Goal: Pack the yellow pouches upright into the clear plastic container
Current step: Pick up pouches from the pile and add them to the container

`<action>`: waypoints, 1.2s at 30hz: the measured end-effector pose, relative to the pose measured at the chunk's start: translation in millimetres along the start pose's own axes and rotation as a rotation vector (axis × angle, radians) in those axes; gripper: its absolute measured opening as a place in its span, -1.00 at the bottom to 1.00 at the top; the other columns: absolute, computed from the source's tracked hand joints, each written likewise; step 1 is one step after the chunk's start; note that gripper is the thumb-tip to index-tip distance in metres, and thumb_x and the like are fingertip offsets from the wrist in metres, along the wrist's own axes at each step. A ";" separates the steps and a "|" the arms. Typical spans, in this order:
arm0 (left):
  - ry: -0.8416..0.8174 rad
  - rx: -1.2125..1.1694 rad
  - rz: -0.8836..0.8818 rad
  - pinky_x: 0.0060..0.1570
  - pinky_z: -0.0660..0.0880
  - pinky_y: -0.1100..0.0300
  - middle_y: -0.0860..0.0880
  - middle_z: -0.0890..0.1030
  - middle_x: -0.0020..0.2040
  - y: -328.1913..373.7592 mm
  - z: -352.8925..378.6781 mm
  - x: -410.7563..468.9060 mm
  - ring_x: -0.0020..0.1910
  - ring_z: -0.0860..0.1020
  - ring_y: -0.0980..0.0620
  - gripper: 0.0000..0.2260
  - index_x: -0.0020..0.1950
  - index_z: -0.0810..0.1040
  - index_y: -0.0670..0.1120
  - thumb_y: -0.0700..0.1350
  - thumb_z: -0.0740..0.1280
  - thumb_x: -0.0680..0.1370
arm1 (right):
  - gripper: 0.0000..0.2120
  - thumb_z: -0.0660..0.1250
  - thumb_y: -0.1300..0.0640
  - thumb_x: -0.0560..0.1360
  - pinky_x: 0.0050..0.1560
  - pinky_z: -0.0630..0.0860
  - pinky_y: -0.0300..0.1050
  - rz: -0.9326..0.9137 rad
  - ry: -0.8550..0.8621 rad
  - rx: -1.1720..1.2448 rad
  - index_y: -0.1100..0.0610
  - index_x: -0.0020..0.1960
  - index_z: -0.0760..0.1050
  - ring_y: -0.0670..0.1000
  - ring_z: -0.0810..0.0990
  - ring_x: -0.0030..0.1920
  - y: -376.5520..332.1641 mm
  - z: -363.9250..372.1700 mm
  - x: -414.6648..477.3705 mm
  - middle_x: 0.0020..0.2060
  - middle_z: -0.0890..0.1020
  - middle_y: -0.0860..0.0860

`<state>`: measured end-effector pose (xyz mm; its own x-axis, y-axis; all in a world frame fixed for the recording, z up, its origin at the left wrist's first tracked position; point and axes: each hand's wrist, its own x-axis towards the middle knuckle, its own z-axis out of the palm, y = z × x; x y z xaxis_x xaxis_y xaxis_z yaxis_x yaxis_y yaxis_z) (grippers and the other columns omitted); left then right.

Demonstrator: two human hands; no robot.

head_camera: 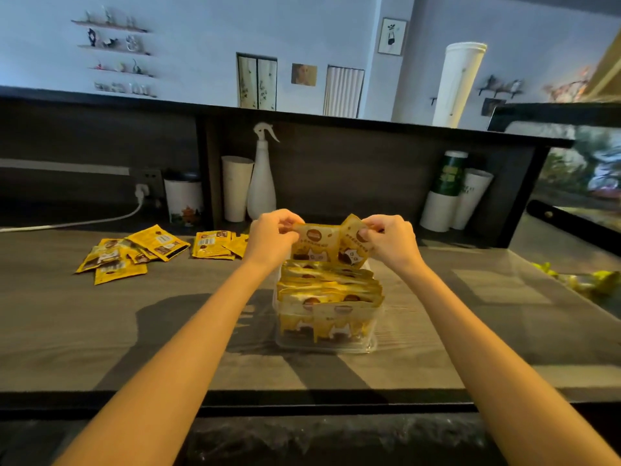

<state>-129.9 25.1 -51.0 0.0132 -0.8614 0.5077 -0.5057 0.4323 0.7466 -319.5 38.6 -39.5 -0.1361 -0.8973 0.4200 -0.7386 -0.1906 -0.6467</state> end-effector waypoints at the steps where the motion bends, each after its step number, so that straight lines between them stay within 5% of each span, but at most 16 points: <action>1: -0.017 0.041 0.013 -0.09 0.48 0.23 -0.07 0.60 -0.06 -1.7 0.3 -1.6 -0.06 0.53 0.07 -0.78 0.07 0.62 -0.17 -0.35 0.30 0.48 | -0.80 0.27 0.21 0.54 0.10 0.57 0.04 -0.009 -0.005 0.012 0.17 0.11 0.60 0.06 0.61 0.06 1.6 0.5 -1.3 0.00 0.66 0.11; 8: -0.259 0.205 0.009 -0.13 0.39 0.20 -0.06 0.55 -0.07 -12.6 -1.7 -5.6 -0.05 0.49 0.04 -0.84 0.09 0.57 -0.14 -0.22 0.25 0.55 | -0.76 0.24 0.22 0.56 0.12 0.57 0.01 -0.069 -0.064 0.045 0.16 0.19 0.57 0.04 0.60 0.11 5.5 7.1 -8.6 0.08 0.65 0.09; 13: -0.410 0.213 -0.049 -0.33 0.26 0.26 0.02 0.43 -0.30 -18.5 2.3 -4.5 -0.27 0.38 0.09 -0.72 -0.29 0.42 -0.01 -0.17 0.13 0.61 | -0.73 0.20 0.22 0.58 0.12 0.53 -0.09 -0.069 -0.159 0.039 0.15 0.22 0.54 0.03 0.57 0.15 5.7 7.4 -9.1 0.11 0.63 0.09; 17: -0.426 0.208 -0.086 -0.24 0.30 0.20 0.00 0.43 -0.30 -18.2 -1.0 -1.2 -0.23 0.39 0.06 -0.69 -0.33 0.40 -0.03 -0.22 0.12 0.60 | -0.72 0.18 0.24 0.58 0.08 0.50 -0.17 -0.067 -0.289 0.010 0.15 0.26 0.52 0.00 0.57 0.14 2.8 7.3 -7.9 0.14 0.61 0.09; 22: -0.546 0.366 -0.048 0.07 0.42 0.08 -0.16 0.58 0.04 -4.1 -1.9 4.9 0.06 0.51 -0.07 -0.73 0.01 0.60 -0.29 -0.27 0.11 0.59 | -0.71 0.20 0.22 0.58 0.07 0.46 -0.21 -0.084 -0.418 -0.079 0.15 0.26 0.52 0.00 0.55 0.15 1.4 9.0 -8.5 0.14 0.60 0.07; 24: -0.568 0.433 -0.033 0.06 0.44 0.11 -0.16 0.60 0.09 1.2 2.2 8.7 0.08 0.54 -0.09 -0.71 0.09 0.60 -0.24 -0.24 0.09 0.61 | -0.71 0.19 0.23 0.58 0.07 0.42 -0.22 -0.076 -0.457 -0.098 0.17 0.26 0.51 -0.03 0.53 0.14 1.6 9.3 -8.8 0.18 0.59 0.07; 28: -0.717 0.483 -0.075 -0.29 0.25 0.27 -0.03 0.39 -0.31 6.7 13.4 16.1 -0.26 0.36 0.01 -0.79 -0.26 0.41 -0.13 -0.23 0.13 0.58 | -0.71 0.17 0.25 0.58 0.06 0.40 -0.22 -0.051 -0.504 -0.052 0.19 0.26 0.51 -0.05 0.51 0.10 1.2 6.8 -8.1 0.18 0.58 0.09; 30: -0.820 0.398 -0.125 -0.28 0.21 0.23 -0.03 0.28 -0.36 8.3 15.0 18.3 -0.33 0.25 0.06 -0.72 -0.35 0.31 -0.09 -0.20 0.12 0.58 | -0.70 0.17 0.26 0.58 0.11 0.40 -0.21 -0.041 -0.519 -0.043 0.20 0.27 0.50 0.00 0.51 0.17 1.9 6.1 -7.2 0.20 0.57 0.10; 36: -0.870 0.226 -0.217 -0.16 0.33 0.23 -0.02 0.43 -0.37 6.3 7.8 19.5 -0.34 0.38 0.11 -0.69 -0.37 0.45 -0.11 -0.17 0.16 0.57 | -0.70 0.14 0.27 0.59 0.13 0.42 -0.18 -0.042 -0.517 -0.018 0.18 0.27 0.50 -0.02 0.51 0.16 3.1 9.0 -2.8 0.20 0.57 0.11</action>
<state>-139.5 9.0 -39.8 -0.4788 -0.8540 -0.2035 -0.7256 0.2544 0.6393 -315.6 36.9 -48.5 0.2346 -0.9693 0.0732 -0.7485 -0.2282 -0.6227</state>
